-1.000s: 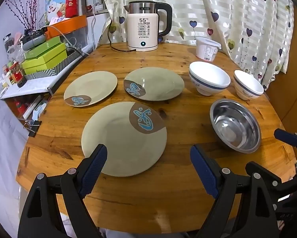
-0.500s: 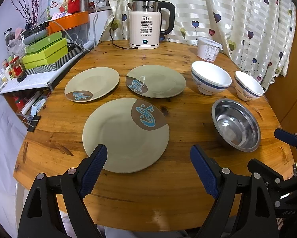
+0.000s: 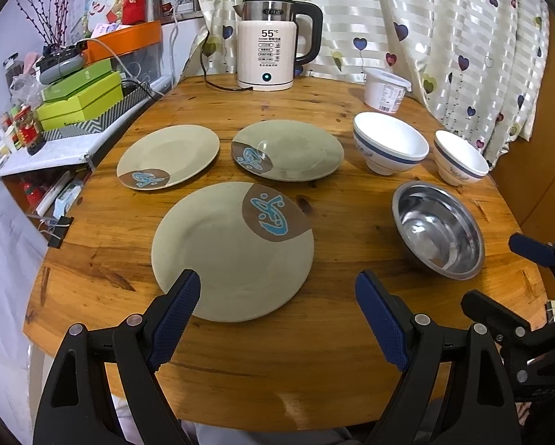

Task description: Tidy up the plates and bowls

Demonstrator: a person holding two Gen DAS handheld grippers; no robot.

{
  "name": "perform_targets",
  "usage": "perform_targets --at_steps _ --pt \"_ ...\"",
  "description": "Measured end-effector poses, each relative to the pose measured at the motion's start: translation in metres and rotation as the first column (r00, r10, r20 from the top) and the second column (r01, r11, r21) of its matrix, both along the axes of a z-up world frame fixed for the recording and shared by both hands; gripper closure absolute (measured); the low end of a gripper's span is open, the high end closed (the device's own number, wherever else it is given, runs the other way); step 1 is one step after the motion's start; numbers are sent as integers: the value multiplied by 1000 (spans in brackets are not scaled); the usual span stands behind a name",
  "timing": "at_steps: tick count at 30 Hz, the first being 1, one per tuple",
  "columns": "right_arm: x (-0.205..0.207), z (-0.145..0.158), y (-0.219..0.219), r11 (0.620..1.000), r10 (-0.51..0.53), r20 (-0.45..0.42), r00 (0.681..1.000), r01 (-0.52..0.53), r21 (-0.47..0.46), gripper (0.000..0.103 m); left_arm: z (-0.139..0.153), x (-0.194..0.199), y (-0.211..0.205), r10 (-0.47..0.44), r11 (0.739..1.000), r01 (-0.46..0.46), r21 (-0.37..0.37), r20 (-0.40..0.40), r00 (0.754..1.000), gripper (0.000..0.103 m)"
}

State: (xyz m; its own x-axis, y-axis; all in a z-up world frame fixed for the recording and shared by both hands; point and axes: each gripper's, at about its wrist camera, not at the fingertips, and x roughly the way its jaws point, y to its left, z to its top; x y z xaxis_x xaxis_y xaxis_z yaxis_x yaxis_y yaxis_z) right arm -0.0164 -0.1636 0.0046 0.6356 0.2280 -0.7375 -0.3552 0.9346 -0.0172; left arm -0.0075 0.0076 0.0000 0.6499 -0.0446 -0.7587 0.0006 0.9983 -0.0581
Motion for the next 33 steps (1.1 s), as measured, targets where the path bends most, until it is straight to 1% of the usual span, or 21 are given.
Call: perform_targets --at_steps 15,23,33 --pt "0 -1 1 1000 4 -8 1000 -4 3 0 -2 1 -1 -1 1000 1 -3 -16 1000 17" --pt "1 -4 1 1000 11 -16 1000 -11 -2 0 -4 4 2 -3 1000 2 -28 -36 999 17" --pt "2 -4 1 1000 10 -21 1000 -10 -2 0 -9 7 5 -4 999 2 -40 -58 998 17"
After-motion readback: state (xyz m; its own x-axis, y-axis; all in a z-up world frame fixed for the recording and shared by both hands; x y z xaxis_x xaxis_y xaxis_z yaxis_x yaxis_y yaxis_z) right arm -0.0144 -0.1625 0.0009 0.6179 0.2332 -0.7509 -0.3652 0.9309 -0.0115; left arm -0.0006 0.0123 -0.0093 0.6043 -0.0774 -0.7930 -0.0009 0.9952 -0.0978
